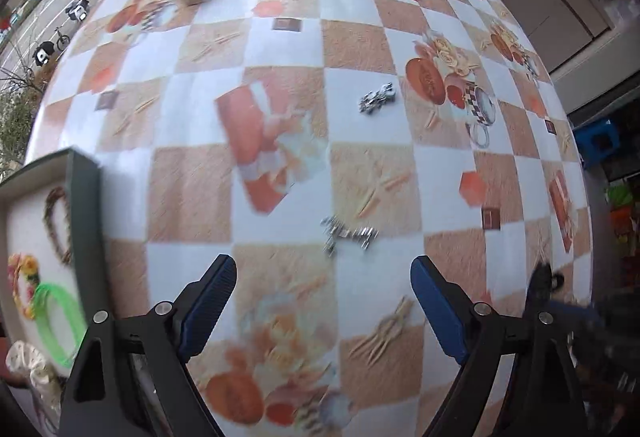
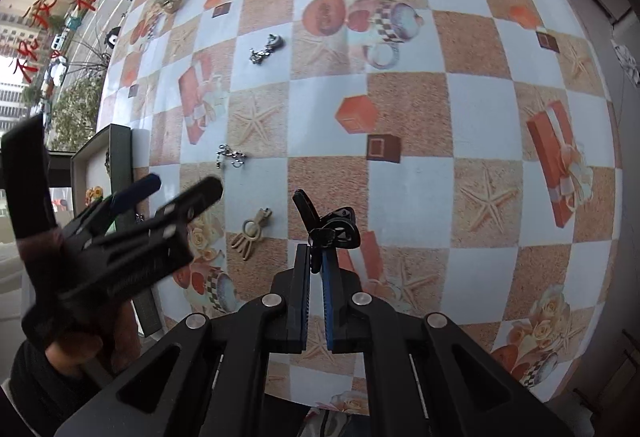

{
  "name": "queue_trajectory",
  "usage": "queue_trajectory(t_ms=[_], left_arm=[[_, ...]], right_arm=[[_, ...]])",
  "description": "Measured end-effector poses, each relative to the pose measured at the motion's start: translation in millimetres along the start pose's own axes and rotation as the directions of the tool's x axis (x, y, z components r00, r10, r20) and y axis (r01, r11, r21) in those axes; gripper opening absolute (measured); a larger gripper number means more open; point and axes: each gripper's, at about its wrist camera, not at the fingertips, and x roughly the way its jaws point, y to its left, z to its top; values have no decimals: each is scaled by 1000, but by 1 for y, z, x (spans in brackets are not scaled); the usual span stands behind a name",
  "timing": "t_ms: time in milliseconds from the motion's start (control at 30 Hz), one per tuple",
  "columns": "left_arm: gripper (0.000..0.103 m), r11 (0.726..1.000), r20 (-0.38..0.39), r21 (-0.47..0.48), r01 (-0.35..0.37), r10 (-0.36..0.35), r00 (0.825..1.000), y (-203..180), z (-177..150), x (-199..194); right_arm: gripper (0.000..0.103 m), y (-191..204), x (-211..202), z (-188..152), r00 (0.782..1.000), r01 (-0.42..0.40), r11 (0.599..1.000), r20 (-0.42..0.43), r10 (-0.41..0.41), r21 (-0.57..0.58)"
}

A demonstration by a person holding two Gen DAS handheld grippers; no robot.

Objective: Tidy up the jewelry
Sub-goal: 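Move the left tool back to the table and grasp the small silver charm, then carry the silver charm with left tool while right tool carries claw clip into tray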

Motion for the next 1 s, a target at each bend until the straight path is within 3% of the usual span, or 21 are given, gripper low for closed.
queue_trajectory(t_ms=[67,233,333,367,633,1000], left_arm=[[74,1000,-28,10,-7,7,1000,-6,7,12],[68,999,-47,40,-34,36,998,-18,11,26],[49,996,-37,68,-60,63,997,-25,12,25],[37,995,-34,72,-62,65,997,-26,12,25],[37,999,-25,49,-11,12,1000,-20,11,17],[37,1000,78,-22,10,-8,997,22,-4,-45]], right_arm=[[6,-6,1,0,1000,-3,1000,-2,3,12],[6,-18,2,2,1000,-7,999,-3,7,40],[6,-22,3,2,1000,-7,999,-6,7,50],[6,-23,3,2,1000,-7,999,-7,7,53],[6,-22,3,5,1000,-13,998,-5,13,53],[6,16,-2,20,999,-34,999,11,34,-30]])
